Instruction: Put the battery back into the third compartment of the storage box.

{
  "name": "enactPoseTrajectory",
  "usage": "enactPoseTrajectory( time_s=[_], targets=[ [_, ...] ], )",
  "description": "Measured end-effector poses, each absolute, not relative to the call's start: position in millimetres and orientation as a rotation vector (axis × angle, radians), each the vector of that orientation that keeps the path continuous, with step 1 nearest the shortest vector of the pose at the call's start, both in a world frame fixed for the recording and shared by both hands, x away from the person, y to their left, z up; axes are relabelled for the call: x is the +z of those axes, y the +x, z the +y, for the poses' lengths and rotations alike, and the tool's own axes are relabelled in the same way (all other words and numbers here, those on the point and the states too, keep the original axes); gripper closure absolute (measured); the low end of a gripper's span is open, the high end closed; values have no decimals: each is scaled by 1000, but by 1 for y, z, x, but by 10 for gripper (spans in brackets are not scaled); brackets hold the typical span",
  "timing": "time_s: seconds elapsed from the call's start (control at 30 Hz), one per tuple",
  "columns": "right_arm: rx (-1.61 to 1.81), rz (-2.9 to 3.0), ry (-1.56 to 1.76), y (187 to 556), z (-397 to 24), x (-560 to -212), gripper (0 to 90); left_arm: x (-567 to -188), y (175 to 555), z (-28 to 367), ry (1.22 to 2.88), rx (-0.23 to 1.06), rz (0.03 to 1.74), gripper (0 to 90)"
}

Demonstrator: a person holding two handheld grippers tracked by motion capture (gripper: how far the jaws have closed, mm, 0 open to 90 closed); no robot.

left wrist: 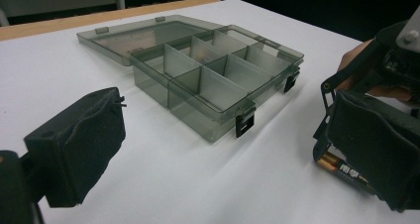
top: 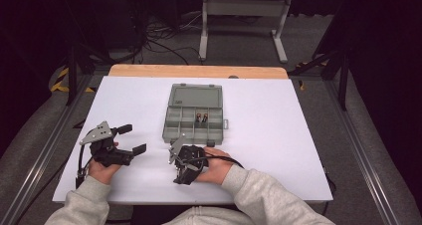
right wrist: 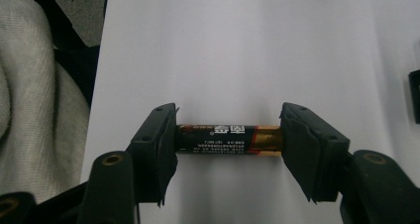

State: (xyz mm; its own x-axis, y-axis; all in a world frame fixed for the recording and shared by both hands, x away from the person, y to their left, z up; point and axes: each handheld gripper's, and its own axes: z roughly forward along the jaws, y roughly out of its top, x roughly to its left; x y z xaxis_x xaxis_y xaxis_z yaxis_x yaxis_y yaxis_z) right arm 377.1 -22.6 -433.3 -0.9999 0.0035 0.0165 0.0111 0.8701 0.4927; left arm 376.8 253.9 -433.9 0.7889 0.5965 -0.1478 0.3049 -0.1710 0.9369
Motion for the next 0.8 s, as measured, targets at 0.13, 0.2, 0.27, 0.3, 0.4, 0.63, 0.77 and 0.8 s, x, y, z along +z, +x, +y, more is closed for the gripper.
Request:
enactPoseTrajectory(
  time_s=[0.13,0.2,0.27,0.3,0.4,0.63,0.77,0.8],
  targets=[
    [-809,-3025,-9,379,-25,-426,410,-434,377,254,1777,298,699,22],
    [-810,-3021,2,380,-25,-422,410,-434,377,254,1777,298,700,22],
    [-804,-3028,9,381,-26,-419,410,-434,377,254,1778,298,700,22],
    [-799,-3030,0,381,-26,-418,410,-434,377,254,1775,300,702,23],
    [-806,-3033,8,383,-27,-412,411,-434,377,254,1775,302,703,22],
    [-820,-3024,5,389,-32,-402,411,-434,377,254,1778,305,700,22],
    [-828,-3026,5,394,-35,-395,411,-434,377,254,1776,303,702,22],
    [-835,-3027,2,394,-35,-394,411,-434,377,254,1777,302,703,22]
  ],
)
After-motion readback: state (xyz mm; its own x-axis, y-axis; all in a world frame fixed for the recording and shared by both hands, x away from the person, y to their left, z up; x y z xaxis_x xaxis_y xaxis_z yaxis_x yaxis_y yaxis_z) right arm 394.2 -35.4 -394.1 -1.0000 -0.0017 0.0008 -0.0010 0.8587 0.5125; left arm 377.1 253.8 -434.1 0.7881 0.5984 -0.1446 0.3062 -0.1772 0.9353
